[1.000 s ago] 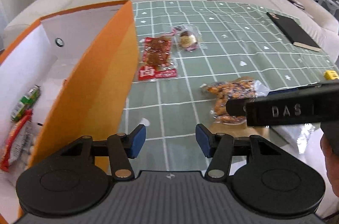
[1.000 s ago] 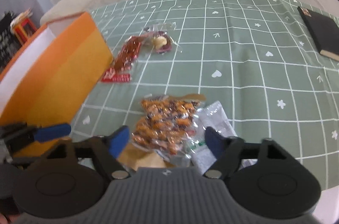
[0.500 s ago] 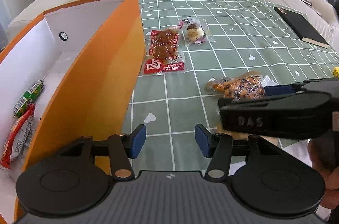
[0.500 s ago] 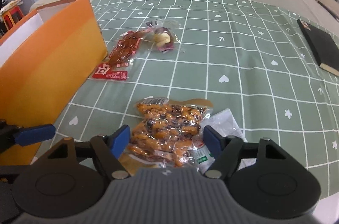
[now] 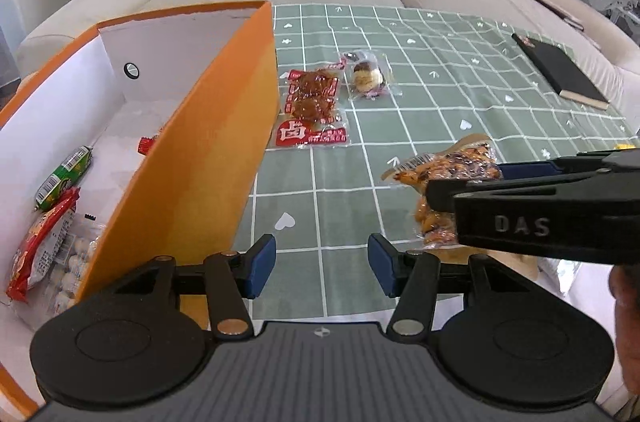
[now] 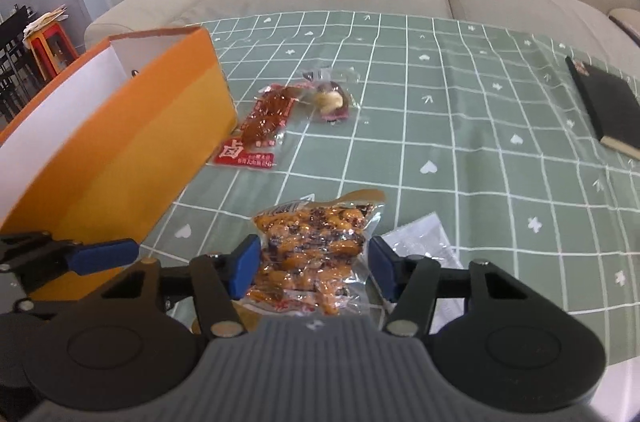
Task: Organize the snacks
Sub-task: 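Lift brown nut pack with right tool while left tool reaches over white packet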
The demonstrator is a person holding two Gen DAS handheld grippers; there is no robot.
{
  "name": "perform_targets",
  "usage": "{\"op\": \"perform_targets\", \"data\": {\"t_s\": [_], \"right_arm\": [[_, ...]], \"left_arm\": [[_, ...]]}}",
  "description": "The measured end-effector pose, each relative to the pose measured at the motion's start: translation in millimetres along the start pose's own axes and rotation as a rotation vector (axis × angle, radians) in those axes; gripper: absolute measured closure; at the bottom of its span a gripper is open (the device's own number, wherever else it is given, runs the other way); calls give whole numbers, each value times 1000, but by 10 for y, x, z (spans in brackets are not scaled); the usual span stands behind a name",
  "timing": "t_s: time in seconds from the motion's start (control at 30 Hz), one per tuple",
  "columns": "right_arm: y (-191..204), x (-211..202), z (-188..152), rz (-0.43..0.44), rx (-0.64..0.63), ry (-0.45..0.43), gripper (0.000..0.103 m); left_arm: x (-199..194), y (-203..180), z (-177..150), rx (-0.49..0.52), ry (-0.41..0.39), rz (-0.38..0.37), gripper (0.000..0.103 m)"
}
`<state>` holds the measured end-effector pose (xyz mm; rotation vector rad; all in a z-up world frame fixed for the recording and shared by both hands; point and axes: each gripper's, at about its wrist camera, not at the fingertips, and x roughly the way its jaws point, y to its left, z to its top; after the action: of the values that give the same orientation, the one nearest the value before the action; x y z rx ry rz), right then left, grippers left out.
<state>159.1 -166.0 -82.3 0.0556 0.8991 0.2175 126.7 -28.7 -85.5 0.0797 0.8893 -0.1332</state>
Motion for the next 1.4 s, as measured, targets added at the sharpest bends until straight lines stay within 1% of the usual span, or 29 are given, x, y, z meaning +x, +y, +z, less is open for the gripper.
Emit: {"op": "perform_targets", "data": {"t_s": [0.07, 0.17, 0.3, 0.37, 0.4, 0.43, 0.47, 0.53, 0.57, 0.63, 0.7, 0.8, 0.87, 0.93, 1.0, 1.1, 1.13, 1.2, 1.23, 1.3, 1.37, 1.4], "right_arm": [[-36, -71, 19, -5, -3, 11, 46], [-124, -166, 52, -19, -4, 32, 46], [-344, -289, 86, -58, -35, 69, 46], [-484, -333, 83, -89, -64, 92, 46], [-565, -350, 76, -103, -73, 109, 46], [-644, -362, 60, -116, -77, 126, 46], [-738, -375, 40, -132, -74, 142, 47], [-895, -376, -5, -165, -47, 161, 48], [-961, -379, -23, -183, -22, 164, 59], [-1095, -403, -24, -168, 40, 150, 65], [-1140, -424, -22, -190, 58, 134, 71], [-1159, -411, -32, -185, 70, 137, 71], [-1155, -405, -35, -159, 89, 143, 71], [-1189, -373, -42, -110, 128, 158, 70], [-1203, -333, -62, -33, 172, 183, 70], [-1100, -269, -99, 52, 189, 209, 70], [-1044, -247, -102, 67, 180, 211, 70], [-909, -210, -109, 77, 148, 208, 69], [-837, -184, -113, 65, 117, 212, 69], [-707, -141, -137, 39, 50, 217, 69], [-609, -148, -154, 42, 2, 213, 62], [-566, -158, -163, 53, -17, 211, 56]], "left_arm": [[-53, -7, 22, -2, -12, -23, 40], [-118, -57, 47, 8, -23, -77, 40], [-159, -190, 41, 42, -20, -172, 40], [-133, -293, 25, 73, 4, -222, 36], [-124, -338, 20, 84, 12, -237, 35], [-114, -400, 4, 99, 17, -252, 33], [-104, -469, -10, 119, 20, -267, 29], [-74, -604, -34, 151, 35, -289, 28], [-49, -673, -34, 157, 47, -304, 28], [2, -766, -43, 135, 69, -330, 28], [52, -798, -24, 95, 95, -352, 28], [113, -826, 5, 61, 111, -351, 30], [144, -813, 24, 44, 113, -340, 33], [158, -791, 42, 29, 113, -329, 33], [172, -720, 43, 5, 118, -310, 33], [171, -567, 28, -39, 129, -280, 33], [177, -515, 22, -54, 138, -267, 33], [219, -419, 6, -87, 183, -216, 33], [236, -381, -1, -103, 203, -198, 36], [239, -325, -10, -128, 218, -194, 37], [227, -303, -3, -140, 235, -179, 37], [233, -300, 2, -141, 246, -170, 37]]}}
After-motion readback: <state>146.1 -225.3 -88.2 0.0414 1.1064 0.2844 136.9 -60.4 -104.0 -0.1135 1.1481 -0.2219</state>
